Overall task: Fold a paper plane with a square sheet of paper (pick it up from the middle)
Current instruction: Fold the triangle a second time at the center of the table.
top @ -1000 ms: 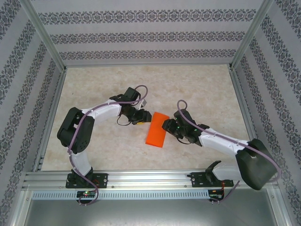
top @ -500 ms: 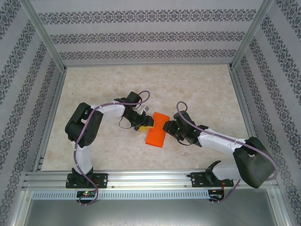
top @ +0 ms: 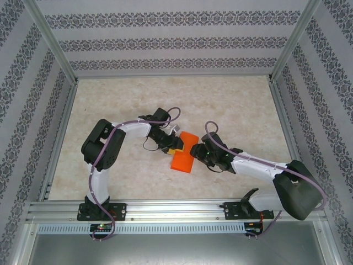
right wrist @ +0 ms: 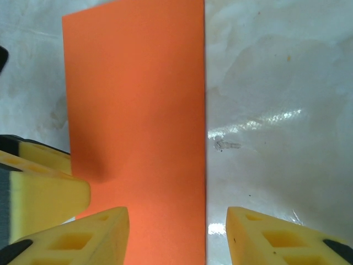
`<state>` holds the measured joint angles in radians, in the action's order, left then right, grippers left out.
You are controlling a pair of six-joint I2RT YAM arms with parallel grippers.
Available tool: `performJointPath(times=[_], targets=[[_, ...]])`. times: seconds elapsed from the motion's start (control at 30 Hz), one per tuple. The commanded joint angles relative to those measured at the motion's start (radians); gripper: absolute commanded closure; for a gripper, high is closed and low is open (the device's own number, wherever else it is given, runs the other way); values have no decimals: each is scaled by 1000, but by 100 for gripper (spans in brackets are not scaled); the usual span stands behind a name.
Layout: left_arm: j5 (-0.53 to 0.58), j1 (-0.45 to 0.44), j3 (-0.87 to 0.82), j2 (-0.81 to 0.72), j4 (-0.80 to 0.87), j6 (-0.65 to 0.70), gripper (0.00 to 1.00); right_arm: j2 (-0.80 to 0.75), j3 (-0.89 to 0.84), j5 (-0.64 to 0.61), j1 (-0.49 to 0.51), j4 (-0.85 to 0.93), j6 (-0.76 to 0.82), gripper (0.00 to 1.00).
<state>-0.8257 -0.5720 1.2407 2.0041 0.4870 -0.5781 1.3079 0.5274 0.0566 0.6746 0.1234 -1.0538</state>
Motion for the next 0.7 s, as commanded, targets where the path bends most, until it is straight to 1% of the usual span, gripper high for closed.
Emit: performJointPath(times=[0.0, 0.07, 0.17, 0.27, 0.37, 0.5, 0.6, 0.67], targets=[[-18, -8, 35, 16, -48, -9, 62, 18, 5, -34, 23, -19, -16, 49], [6, -8, 33, 16, -64, -25, 64, 19, 5, -44, 35, -18, -15, 49], [-3, -8, 53, 34, -73, -34, 65, 4, 10, -67, 50, 1, -3, 47], [-4, -7, 76, 50, -74, -35, 65, -34, 13, -112, 69, 36, 7, 40], [-4, -6, 95, 63, -74, -35, 66, -88, -1, -144, 74, 60, 9, 35], [-6, -4, 111, 79, -72, -29, 75, -152, -23, -158, 74, 82, 13, 32], [-3, 0, 111, 73, -68, -26, 86, -182, -27, -142, 75, 88, 30, 30], [12, 2, 104, 55, -67, -28, 88, -197, -24, -127, 78, 82, 56, 29]])
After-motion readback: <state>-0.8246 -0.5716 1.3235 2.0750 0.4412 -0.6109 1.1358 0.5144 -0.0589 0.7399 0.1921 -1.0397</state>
